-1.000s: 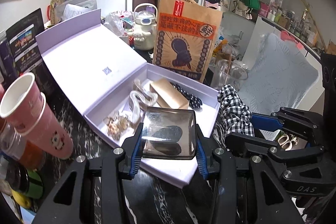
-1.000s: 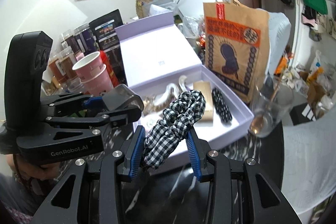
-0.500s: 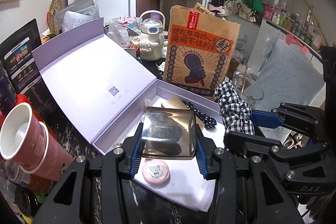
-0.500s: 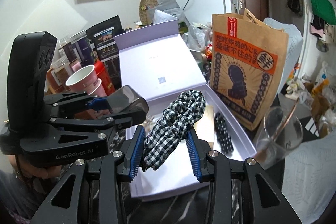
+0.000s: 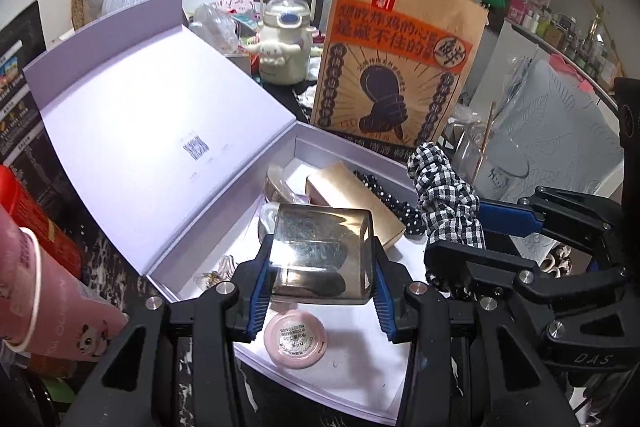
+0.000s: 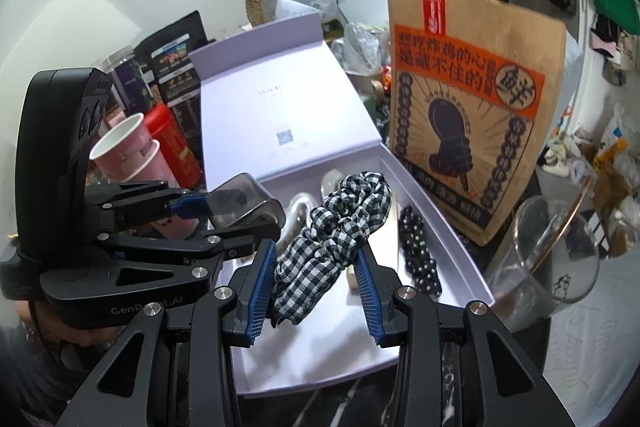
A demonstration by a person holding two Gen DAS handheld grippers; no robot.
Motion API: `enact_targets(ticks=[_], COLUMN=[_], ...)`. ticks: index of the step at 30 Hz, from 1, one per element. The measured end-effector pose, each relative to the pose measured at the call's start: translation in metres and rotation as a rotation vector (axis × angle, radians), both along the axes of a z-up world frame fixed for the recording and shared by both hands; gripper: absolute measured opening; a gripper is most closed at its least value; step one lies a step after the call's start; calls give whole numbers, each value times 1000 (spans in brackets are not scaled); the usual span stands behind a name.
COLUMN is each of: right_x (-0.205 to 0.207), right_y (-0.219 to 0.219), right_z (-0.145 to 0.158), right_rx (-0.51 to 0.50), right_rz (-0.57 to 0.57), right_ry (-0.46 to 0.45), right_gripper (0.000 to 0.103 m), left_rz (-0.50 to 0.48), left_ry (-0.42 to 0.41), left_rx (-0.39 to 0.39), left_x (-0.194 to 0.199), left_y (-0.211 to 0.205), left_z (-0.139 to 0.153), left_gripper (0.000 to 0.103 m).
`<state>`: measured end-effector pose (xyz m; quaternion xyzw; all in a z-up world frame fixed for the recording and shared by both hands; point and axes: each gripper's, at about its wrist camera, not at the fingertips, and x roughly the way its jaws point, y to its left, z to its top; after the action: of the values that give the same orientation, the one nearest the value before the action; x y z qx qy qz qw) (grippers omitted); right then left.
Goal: Organize rigid objects
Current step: 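Lower the grey case into the box with the left tool while the right tool lowers the scrunchie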
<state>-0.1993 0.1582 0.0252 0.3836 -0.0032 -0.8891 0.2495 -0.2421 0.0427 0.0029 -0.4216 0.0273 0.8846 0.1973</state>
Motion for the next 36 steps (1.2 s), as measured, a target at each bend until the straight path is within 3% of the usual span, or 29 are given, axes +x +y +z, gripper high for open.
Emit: enact_targets(ticks=[36], right_x=[9], right_y=[3], right_z=[-56], right_rx=[63], right_rz=[-5], right_ry=[-157], right_gripper=[40], left_rz=[-47], left_ry=[-135], left_rx=[-89], left_x=[8], left_y=[19], left_z=[-59], left_gripper=[43])
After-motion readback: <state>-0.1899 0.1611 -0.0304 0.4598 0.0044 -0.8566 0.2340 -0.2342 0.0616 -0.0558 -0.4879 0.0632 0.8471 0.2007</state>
